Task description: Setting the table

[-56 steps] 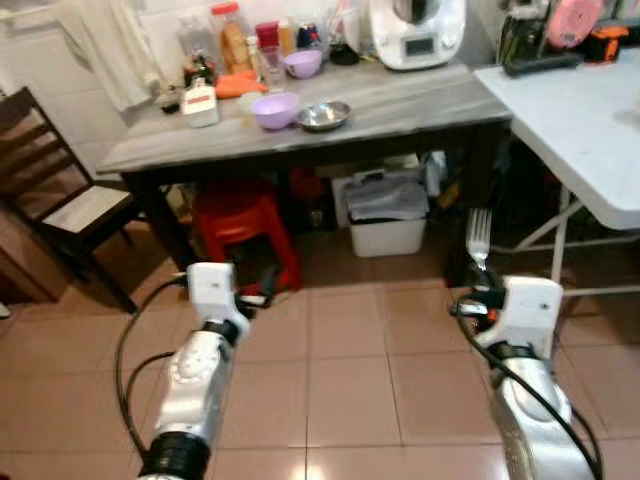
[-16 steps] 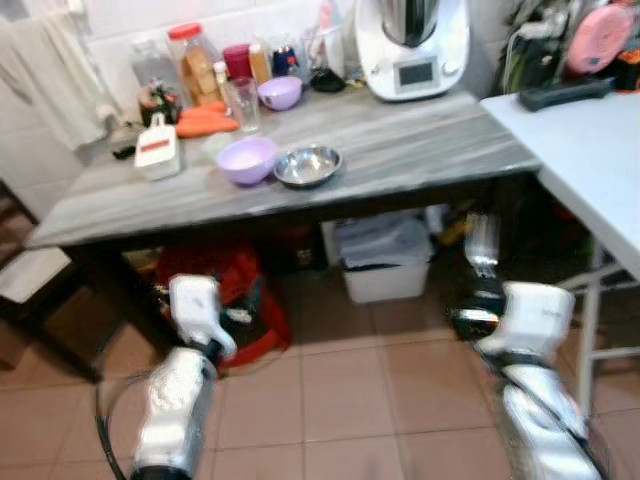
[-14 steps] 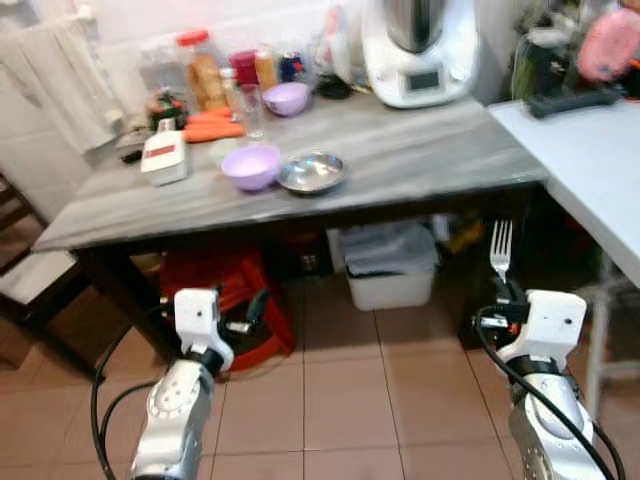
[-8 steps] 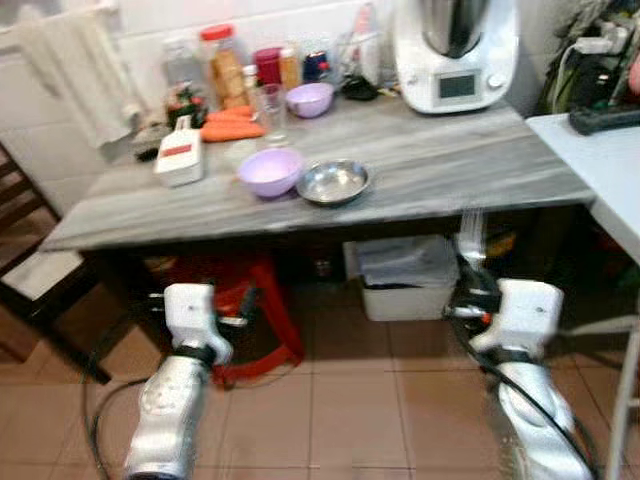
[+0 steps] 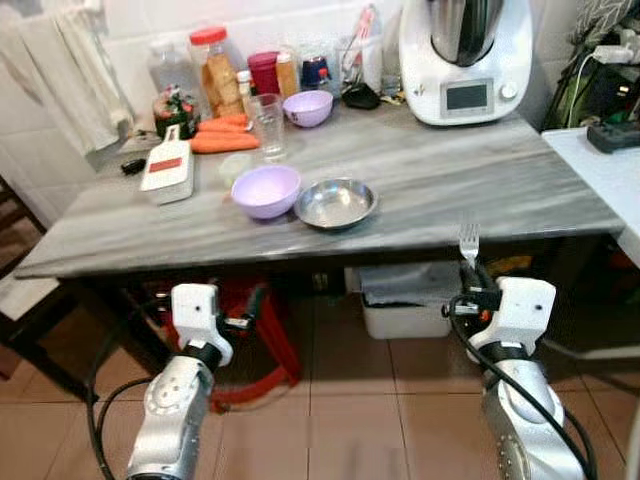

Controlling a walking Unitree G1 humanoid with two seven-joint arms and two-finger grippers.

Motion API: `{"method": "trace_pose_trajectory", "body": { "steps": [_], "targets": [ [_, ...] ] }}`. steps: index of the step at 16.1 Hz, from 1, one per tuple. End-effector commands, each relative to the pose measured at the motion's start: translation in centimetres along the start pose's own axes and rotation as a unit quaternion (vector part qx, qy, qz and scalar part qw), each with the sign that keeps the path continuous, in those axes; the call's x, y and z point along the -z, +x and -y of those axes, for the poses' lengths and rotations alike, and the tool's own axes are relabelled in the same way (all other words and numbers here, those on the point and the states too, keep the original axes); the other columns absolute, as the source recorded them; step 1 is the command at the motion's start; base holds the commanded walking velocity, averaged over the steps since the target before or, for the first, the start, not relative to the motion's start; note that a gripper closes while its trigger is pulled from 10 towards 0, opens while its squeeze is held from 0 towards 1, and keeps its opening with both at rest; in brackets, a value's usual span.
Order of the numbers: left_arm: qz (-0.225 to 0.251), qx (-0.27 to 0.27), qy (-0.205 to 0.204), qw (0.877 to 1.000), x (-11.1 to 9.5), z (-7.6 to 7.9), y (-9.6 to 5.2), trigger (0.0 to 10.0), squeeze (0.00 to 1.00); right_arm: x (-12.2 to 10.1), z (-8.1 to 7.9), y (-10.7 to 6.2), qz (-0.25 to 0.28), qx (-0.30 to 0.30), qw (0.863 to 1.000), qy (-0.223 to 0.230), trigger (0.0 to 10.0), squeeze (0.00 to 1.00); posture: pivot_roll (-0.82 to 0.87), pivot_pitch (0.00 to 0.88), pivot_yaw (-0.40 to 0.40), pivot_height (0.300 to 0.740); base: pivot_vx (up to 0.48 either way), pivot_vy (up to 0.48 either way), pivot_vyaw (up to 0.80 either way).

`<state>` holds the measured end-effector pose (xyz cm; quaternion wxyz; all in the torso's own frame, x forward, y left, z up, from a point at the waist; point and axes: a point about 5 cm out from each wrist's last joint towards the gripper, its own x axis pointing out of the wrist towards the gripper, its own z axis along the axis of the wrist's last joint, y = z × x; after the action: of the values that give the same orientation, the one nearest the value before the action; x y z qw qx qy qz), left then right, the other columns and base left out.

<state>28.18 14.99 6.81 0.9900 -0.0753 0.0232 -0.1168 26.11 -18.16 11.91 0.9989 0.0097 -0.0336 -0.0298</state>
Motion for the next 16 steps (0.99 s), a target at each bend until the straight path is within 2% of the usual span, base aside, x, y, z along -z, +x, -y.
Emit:
{"method": "trace_pose_trajectory", "body": {
  "steps": [1, 16],
  "targets": [
    [0.006, 0.001, 0.009, 1.0, -0.55, -0.42, 0.01, 10.0, 0.0, -0.31, -0.08, 0.21, 0.006, -0.001, 1.0, 0.004, 10.0, 0.0, -0.17, 0.0, 0.134, 0.74, 0.33, 0.0, 0.0],
    [0.0, 0.013, 0.003, 1.0, -0.36, -0.01, -0.16, 10.0, 0.0, -0.24, -0.1, 0.6, 0.006, 0.002, 1.0, 0.002, 10.0, 0.0, -0.17, 0.0, 0.129, 0.74, 0.331, 0.0, 0.0]
  ]
}}
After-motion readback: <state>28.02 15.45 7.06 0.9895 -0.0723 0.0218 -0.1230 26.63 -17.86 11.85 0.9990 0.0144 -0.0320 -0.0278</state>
